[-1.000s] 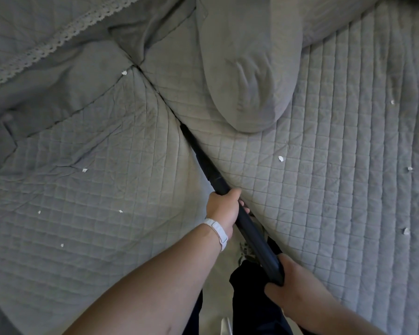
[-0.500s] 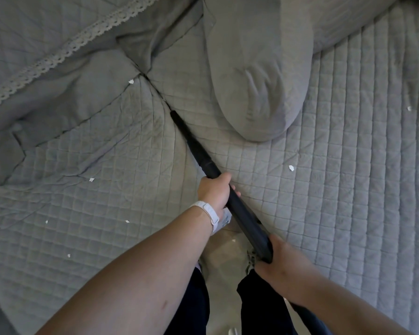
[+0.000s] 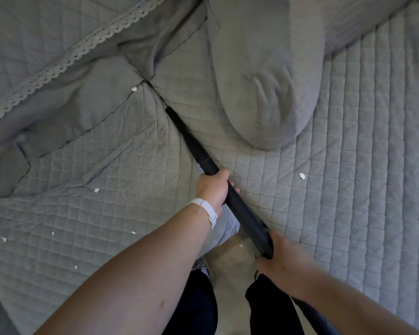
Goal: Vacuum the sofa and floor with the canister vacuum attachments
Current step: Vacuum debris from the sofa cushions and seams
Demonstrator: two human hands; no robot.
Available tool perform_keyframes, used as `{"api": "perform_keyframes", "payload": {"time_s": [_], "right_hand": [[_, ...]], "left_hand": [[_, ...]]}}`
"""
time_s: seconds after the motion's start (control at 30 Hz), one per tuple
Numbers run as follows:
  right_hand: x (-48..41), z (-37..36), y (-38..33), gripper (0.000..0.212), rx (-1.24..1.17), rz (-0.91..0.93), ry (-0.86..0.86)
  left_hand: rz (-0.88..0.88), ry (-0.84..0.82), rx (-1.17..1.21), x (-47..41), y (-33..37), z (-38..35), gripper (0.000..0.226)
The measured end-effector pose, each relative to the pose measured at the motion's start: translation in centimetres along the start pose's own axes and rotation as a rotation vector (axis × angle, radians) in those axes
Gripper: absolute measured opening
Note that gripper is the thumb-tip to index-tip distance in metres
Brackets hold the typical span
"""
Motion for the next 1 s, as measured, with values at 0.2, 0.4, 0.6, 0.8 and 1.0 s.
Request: {"api": "perform_keyframes", "payload": {"time_s": [0.2,0.4,0.6,0.8,1.0], "right_hand": [[-0.9,1.0,-1.1,0.014,0.036,0.007,0.009],[-1.8,1.6,-2.2,0.015,0.063,0.019,0.014],[-2.5,2.0,-3.4,0.016,0.063,0.05,0.005],[-3.7,2.7,-5.3,0.02,0.049,0.094,0.034],[-4.1,2.5,-6.2,0.019,0.045,0.106,0.04]], "left_hand": [[-0.015,0.001,0.023,-0.5,1.6,-0.1,0.016],[-0.051,0.01,0.054,-1.0,3.1,0.5,0.029],[-0.072,0.021,0.056,-1.7,4.3,1.1,0.015],[-0.087,0.047,0.122,-2.4,6.2,2.0,0.008],[-0.102,0.058,0.047,-2.6,7.1,2.5,0.01]]}}
Point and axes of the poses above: each hand's wrist, its own x-axis away from the middle knuckle, its own z-axis out of the back of the hand, y = z × x, the point moved 9 cm from there along -x, towards the middle knuckle, and after that the axes turned 15 degrees about x, right-handed, at the moved point
